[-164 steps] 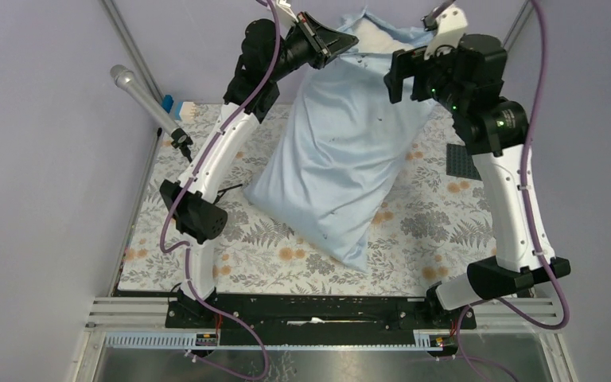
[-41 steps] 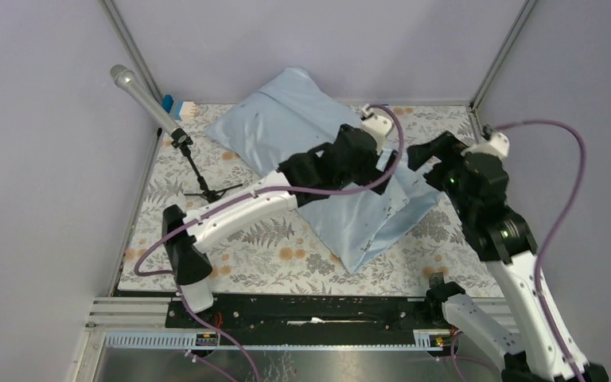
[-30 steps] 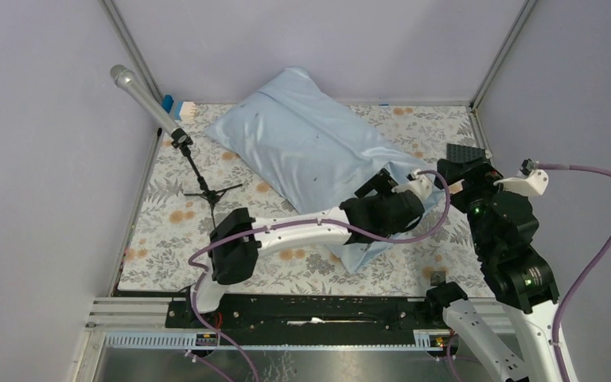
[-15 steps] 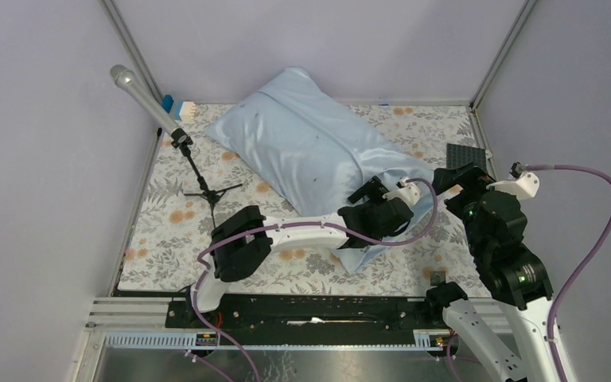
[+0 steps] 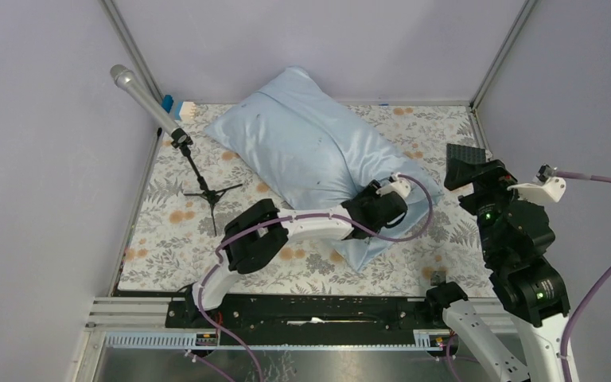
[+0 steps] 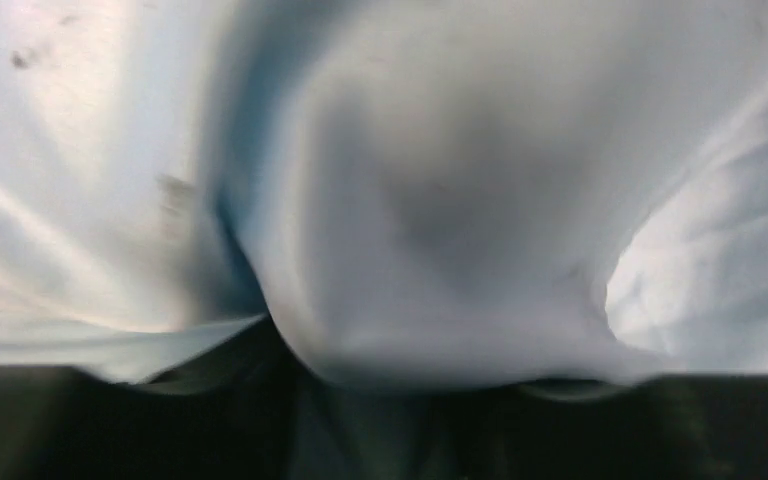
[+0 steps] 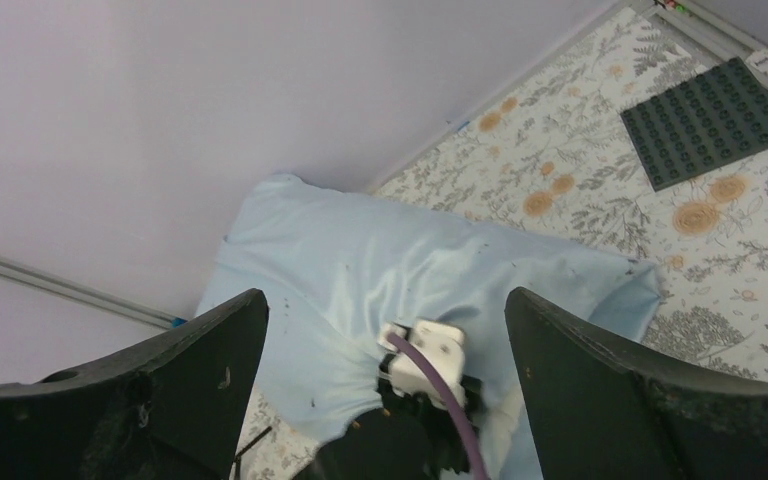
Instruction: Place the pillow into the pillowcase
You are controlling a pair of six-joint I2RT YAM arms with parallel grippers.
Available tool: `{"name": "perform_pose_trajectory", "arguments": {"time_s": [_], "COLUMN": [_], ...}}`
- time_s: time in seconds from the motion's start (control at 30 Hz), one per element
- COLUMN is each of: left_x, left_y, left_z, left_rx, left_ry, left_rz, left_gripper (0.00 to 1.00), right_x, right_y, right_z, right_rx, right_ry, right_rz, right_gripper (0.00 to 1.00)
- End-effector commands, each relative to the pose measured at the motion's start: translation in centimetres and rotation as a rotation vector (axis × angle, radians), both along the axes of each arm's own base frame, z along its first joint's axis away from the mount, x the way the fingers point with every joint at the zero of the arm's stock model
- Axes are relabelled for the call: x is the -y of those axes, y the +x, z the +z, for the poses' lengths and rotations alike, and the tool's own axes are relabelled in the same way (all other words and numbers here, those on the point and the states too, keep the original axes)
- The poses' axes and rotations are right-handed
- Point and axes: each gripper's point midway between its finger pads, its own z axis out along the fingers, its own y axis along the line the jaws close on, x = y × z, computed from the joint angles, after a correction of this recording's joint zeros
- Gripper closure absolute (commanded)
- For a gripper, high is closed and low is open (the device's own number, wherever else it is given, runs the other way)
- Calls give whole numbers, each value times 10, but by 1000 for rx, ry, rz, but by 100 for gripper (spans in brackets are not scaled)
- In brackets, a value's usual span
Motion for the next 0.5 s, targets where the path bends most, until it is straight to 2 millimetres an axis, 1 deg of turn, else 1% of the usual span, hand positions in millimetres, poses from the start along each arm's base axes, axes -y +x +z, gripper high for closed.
{"name": "perform_pose_trajectory", "arguments": {"time_s": [0.0,0.03,0.07,0.1,0.17,0.23,0.27,0.33,0.37,0.4,0.47], "left_x": [-61,-63,-64,-65,-66,-68,-68,-70,-71,-71,-73], "left_y": [25,30,34,38,46,54,57,62,64,65,67], "left_z": [-45,-37,-29,-20,2,28,41,63,72,81,100], "left_rx": [-202,-218,-230,-239,-254,-267,-279,-310,-326,-334,-334], "left_ry": [51,16,-19,-53,-140,-242,-299,-412,-460,-506,-588], "left_rz": [134,138,143,146,147,153,153,156,156,151,143], "left_gripper": [67,81,97,100,100,100,100,100,100,100,100], "right_x": [-5,-6,-7,-9,-17,-30,-38,-54,-61,-67,-76], "right_y": [9,11,12,13,17,23,25,30,31,33,37], "right_z": [-32,-42,-51,-61,-79,-100,-113,-136,-146,-156,-178], "right_rx": [-79,-102,-122,-145,-186,-235,-263,-310,-332,-353,-393], "right_ry": [-12,-17,-20,-19,-5,17,29,70,87,102,112], "right_rz": [4,5,11,16,46,96,126,184,210,235,266], "right_gripper": [4,4,3,4,6,11,18,38,46,53,58]}}
